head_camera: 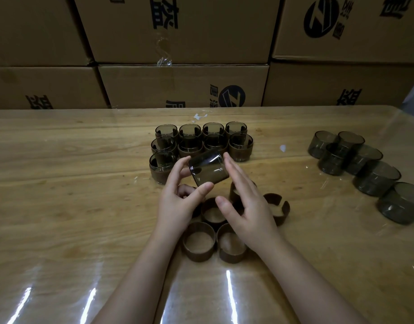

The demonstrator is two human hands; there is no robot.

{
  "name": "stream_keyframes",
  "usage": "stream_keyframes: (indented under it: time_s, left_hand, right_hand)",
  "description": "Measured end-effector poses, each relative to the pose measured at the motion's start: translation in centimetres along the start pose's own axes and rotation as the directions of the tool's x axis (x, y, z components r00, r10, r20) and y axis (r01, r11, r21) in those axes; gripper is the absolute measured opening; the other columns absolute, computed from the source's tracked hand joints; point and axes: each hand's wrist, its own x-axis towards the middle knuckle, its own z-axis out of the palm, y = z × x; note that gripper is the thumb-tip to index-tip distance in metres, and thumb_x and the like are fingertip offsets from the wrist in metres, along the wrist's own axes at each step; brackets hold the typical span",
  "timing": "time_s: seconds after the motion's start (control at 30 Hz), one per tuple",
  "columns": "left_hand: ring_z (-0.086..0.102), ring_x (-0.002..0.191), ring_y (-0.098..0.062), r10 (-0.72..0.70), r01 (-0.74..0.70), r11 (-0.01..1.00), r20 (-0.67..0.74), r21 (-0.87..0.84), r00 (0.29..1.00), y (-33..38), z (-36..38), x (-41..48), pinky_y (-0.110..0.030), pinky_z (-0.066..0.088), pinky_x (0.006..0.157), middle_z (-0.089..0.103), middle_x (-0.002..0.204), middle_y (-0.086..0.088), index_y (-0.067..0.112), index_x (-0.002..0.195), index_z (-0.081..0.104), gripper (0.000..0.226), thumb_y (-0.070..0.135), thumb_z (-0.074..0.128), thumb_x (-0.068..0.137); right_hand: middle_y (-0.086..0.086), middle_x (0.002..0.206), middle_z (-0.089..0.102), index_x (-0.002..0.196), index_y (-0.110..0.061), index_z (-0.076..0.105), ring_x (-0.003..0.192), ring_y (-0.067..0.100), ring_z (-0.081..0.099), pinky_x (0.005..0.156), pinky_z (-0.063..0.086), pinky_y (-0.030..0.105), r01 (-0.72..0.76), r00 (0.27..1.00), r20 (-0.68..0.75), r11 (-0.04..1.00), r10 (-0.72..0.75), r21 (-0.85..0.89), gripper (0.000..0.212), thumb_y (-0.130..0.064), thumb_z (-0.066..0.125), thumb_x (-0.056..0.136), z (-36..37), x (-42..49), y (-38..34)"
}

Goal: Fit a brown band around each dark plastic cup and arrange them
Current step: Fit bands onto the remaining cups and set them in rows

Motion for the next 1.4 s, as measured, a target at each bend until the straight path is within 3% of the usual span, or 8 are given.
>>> stream_keyframes:
  time_s: [0.23,0.37,0.53,0.63,0.73,0.9,1.23,1.4]
  left_hand:
    - [0.058,0.067,-0.009,0.028,-0.031,0.999,0.051,0.042,0.998,0.1,-0.3,-0.2,-0.032,0.054,0.077,0.057,0.127,-0.002,0.045,0.124,0.047,0.067,0.034,0.075,0.064]
    - [0.060,0.069,-0.001,0.112,-0.129,0.986,0.153,0.102,0.982,-0.1,-0.2,-0.4,-0.019,0.052,0.072,0.058,0.126,0.011,0.051,0.126,0.047,0.071,0.039,0.084,0.067]
    - [0.065,0.092,-0.010,0.101,-0.118,0.990,0.200,0.073,0.974,-0.2,-0.3,-0.5,-0.023,0.052,0.083,0.059,0.129,0.006,0.042,0.135,0.045,0.074,0.040,0.077,0.068]
    - [0.062,0.108,-0.003,0.080,-0.101,0.992,0.236,0.078,0.968,0.1,-0.5,-0.6,-0.018,0.049,0.089,0.058,0.131,0.011,0.040,0.137,0.043,0.075,0.033,0.081,0.072]
    - [0.056,0.117,0.004,0.042,-0.054,0.998,0.261,0.036,0.964,0.2,-0.1,-0.6,-0.012,0.045,0.092,0.057,0.129,0.019,0.030,0.139,0.041,0.071,0.019,0.073,0.077]
    - [0.054,0.124,-0.005,0.027,-0.012,0.998,0.252,-0.058,0.967,0.3,0.0,-0.6,-0.023,0.045,0.103,0.055,0.134,0.006,0.033,0.130,0.047,0.066,-0.017,0.054,0.087]
    - [0.053,0.116,0.011,0.094,-0.107,0.993,0.213,0.047,0.972,0.1,0.9,-0.9,-0.010,0.040,0.096,0.058,0.122,0.021,0.033,0.124,0.051,0.049,-0.002,0.059,0.091]
    - [0.055,0.121,0.001,0.041,-0.039,0.999,0.212,-0.012,0.977,0.3,0.9,-1.0,-0.024,0.043,0.104,0.061,0.125,0.013,0.019,0.130,0.055,0.045,0.030,0.053,0.086]
  right_hand:
    - [-0.033,0.156,0.009,0.148,-0.051,0.007,0.144,-0.007,0.012,0.110,0.022,0.028,0.019,1.000,0.002,0.999,-0.019,-0.048,0.068,-0.050,0.045,0.092,0.0,0.0,0.0]
    - [-0.031,0.155,0.015,0.150,-0.048,0.011,0.142,-0.008,0.016,0.110,0.023,0.026,-0.037,0.999,-0.033,0.999,0.038,0.027,0.068,-0.052,0.044,0.091,-0.2,0.1,0.2]
    - [-0.024,0.155,0.021,0.143,-0.055,0.011,0.141,-0.006,0.021,0.106,0.025,0.017,-0.101,0.994,-0.028,0.994,0.102,0.051,0.064,-0.061,0.041,0.086,-0.4,0.4,0.3]
    - [-0.028,0.143,0.032,0.140,-0.050,0.021,0.134,-0.004,0.034,0.099,0.032,0.007,-0.114,0.989,-0.078,0.988,0.123,0.107,0.064,-0.059,0.047,0.083,-0.4,0.3,0.3]
    - [-0.037,0.136,0.031,0.138,-0.048,0.029,0.129,-0.002,0.042,0.100,0.038,0.010,-0.089,0.987,-0.123,0.987,0.105,0.132,0.063,-0.049,0.059,0.082,-0.5,0.3,0.6]
    - [-0.018,0.138,0.034,0.144,-0.027,0.037,0.127,0.001,0.041,0.096,0.044,0.015,-0.017,0.986,-0.166,1.000,0.015,-0.006,0.071,-0.037,0.067,0.081,0.1,0.3,0.9]
    - [-0.022,0.128,0.042,0.131,-0.027,0.047,0.119,0.006,0.054,0.092,0.051,0.019,-0.081,0.925,-0.326,0.940,0.195,0.331,0.061,-0.016,0.078,0.080,-0.3,0.7,1.3]
    - [-0.016,0.133,0.043,0.134,-0.024,0.047,0.121,0.012,0.055,0.094,0.050,0.021,-0.049,0.950,-0.276,0.943,0.145,0.329,0.065,-0.018,0.079,0.078,-0.1,0.5,1.1]
